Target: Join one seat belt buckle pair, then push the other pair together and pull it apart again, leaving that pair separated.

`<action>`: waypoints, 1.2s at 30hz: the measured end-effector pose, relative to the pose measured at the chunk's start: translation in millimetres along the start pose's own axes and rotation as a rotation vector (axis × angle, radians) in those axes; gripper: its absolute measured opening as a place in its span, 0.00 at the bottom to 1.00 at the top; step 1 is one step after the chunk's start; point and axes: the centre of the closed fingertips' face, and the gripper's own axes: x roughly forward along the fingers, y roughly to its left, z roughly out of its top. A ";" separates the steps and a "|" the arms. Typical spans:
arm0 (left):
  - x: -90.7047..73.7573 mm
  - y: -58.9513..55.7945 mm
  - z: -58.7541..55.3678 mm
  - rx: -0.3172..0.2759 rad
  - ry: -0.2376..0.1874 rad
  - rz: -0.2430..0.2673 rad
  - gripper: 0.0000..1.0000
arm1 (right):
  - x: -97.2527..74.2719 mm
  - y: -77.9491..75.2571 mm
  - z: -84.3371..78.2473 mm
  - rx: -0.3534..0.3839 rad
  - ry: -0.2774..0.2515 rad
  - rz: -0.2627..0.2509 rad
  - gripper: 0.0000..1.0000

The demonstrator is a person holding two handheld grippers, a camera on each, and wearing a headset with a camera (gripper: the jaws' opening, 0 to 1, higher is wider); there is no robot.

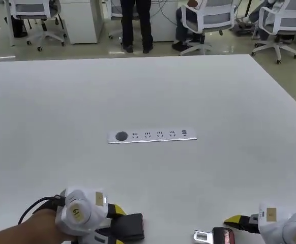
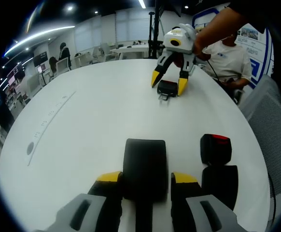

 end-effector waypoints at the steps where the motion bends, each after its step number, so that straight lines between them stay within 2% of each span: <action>1: 1.1 -3.4 1.5 -0.002 -0.005 -0.025 0.35 | -0.4 -1.9 -1.0 -0.011 0.005 -0.003 0.40; 2: 1.4 -0.1 2.9 0.020 -0.011 -0.004 0.35 | -0.6 -1.7 -0.4 -0.003 0.002 -0.001 0.37; 3: 1.2 -1.6 2.8 0.006 -0.012 -0.014 0.35 | -0.6 -3.4 -1.7 0.007 0.004 0.002 0.36; 13: 4.0 -1.8 1.6 0.086 0.016 -0.078 0.35 | 0.8 -7.4 -2.5 -0.039 0.041 0.038 0.35; 24: 7.3 -3.8 -1.6 0.106 0.033 -0.096 0.34 | 12.8 -10.0 0.1 -0.062 0.048 0.062 0.35; 36: 9.0 -4.3 -4.3 0.107 0.037 -0.101 0.34 | 32.3 1.4 19.6 -0.093 0.023 0.088 0.35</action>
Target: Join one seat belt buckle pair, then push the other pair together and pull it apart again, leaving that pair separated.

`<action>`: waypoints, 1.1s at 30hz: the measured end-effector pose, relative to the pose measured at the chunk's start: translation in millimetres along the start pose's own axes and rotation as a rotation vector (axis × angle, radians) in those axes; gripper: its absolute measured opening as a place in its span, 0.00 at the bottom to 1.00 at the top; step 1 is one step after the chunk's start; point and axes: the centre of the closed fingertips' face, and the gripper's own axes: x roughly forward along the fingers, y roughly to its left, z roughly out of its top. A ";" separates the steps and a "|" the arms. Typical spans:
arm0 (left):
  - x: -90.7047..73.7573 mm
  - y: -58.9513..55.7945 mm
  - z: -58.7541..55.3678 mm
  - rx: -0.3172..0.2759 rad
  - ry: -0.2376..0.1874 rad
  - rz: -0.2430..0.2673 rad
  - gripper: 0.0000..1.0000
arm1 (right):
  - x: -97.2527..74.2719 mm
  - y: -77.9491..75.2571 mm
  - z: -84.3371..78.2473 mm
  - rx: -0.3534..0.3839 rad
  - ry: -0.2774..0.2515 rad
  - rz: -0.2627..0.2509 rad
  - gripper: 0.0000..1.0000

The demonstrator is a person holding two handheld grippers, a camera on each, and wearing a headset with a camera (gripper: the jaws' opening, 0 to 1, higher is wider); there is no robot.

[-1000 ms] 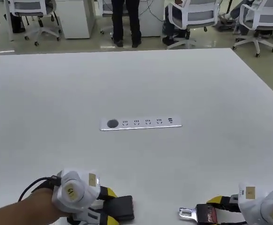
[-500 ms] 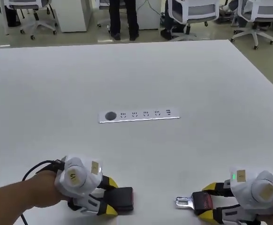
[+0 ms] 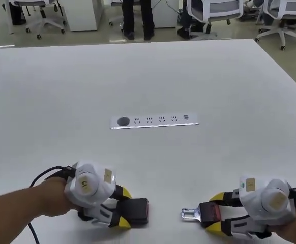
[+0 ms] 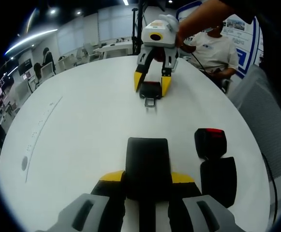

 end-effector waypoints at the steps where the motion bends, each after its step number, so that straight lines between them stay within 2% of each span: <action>1: 0.0 0.0 -0.3 0.001 0.000 -0.001 0.34 | 0.5 1.8 2.0 -0.002 -0.002 0.003 0.35; 19: 1.2 -0.9 -1.2 0.010 0.015 -0.009 0.34 | 23.3 8.8 31.3 -0.024 -0.044 0.033 0.35; 25: 1.7 -1.1 -0.3 0.021 0.041 -0.012 0.34 | 35.2 11.5 42.8 -0.036 -0.056 0.039 0.35; 33: 2.2 -0.8 -0.5 0.023 0.050 -0.016 0.34 | 45.1 13.8 50.7 -0.030 -0.065 0.043 0.35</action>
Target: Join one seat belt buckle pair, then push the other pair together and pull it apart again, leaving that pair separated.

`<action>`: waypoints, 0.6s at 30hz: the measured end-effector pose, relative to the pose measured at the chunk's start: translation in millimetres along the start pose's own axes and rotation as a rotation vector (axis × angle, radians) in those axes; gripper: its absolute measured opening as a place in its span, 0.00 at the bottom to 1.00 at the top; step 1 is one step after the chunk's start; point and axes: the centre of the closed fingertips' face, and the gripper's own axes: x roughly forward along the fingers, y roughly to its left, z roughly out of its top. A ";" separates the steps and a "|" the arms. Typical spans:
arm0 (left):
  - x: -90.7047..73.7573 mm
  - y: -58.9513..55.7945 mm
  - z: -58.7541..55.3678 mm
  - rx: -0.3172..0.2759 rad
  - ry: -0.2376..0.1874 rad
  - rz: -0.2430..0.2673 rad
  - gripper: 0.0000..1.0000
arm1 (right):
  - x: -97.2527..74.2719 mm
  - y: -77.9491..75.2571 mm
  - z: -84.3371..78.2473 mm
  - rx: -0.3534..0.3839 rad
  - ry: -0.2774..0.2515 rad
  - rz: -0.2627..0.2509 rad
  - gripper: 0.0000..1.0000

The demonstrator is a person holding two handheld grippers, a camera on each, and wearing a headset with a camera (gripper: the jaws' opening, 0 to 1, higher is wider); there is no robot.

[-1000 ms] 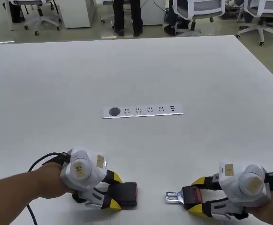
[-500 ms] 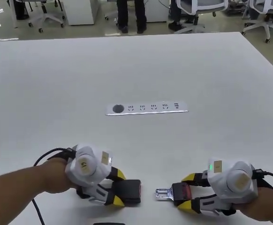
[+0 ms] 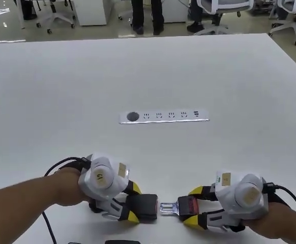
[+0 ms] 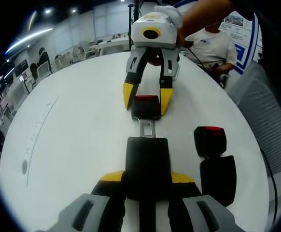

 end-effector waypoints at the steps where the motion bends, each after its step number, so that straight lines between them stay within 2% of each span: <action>1: 0.1 0.3 -0.3 0.000 0.001 0.000 0.34 | 1.1 1.5 1.6 0.003 -0.003 0.001 0.35; 7: 0.3 0.7 0.3 -0.005 0.007 0.005 0.34 | 11.0 4.0 10.5 0.006 -0.013 -0.003 0.35; 9: 1.3 0.1 1.6 -0.005 0.007 0.003 0.34 | 15.9 6.1 14.3 0.028 -0.021 0.001 0.35; 10: 1.0 0.2 1.0 -0.005 0.012 0.002 0.34 | 13.6 6.4 11.8 0.008 -0.011 -0.001 0.35; 18: 1.2 -0.4 2.0 -0.007 0.032 0.004 0.34 | 13.1 6.3 12.5 0.043 -0.014 -0.010 0.34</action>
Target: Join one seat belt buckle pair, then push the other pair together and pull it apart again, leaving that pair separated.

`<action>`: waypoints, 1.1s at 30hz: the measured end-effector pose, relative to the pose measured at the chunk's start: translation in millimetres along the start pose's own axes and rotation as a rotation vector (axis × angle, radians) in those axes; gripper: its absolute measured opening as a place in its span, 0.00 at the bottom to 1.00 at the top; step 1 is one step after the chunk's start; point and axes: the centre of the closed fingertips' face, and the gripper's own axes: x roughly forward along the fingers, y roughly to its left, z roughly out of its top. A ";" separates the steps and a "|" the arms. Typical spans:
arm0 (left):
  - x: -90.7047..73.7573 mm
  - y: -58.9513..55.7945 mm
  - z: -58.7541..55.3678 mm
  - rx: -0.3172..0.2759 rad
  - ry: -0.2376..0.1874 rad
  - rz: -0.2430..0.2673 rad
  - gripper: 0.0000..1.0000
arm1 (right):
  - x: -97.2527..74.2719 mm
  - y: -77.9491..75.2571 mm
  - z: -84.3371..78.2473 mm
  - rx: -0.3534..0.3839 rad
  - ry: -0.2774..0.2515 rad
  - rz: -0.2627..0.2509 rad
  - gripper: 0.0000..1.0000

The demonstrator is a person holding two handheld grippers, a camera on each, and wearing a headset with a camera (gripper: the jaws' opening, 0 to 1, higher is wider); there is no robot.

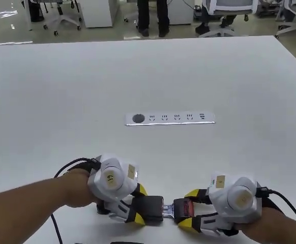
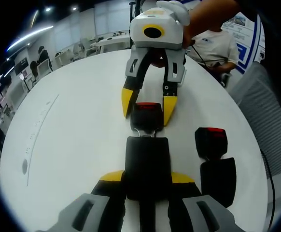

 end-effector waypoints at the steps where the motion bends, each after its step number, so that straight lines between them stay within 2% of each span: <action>1: 0.0 0.0 0.0 0.002 0.007 -0.001 0.34 | 0.6 0.2 0.8 0.005 0.000 -0.002 0.34; 5: 0.5 0.6 -1.0 0.004 0.017 -0.002 0.34 | 1.8 1.9 3.0 0.016 0.003 -0.009 0.34; 7: 1.1 0.5 -0.7 0.017 0.032 -0.004 0.34 | 5.4 4.8 8.3 0.055 -0.015 -0.004 0.34; 10: 1.3 -0.6 0.9 0.026 0.054 -0.010 0.34 | 12.1 7.1 13.0 0.031 -0.006 -0.021 0.34; 33: 0.4 -3.5 3.6 0.024 0.068 -0.011 0.34 | 15.5 5.5 12.5 -0.003 0.033 -0.028 0.34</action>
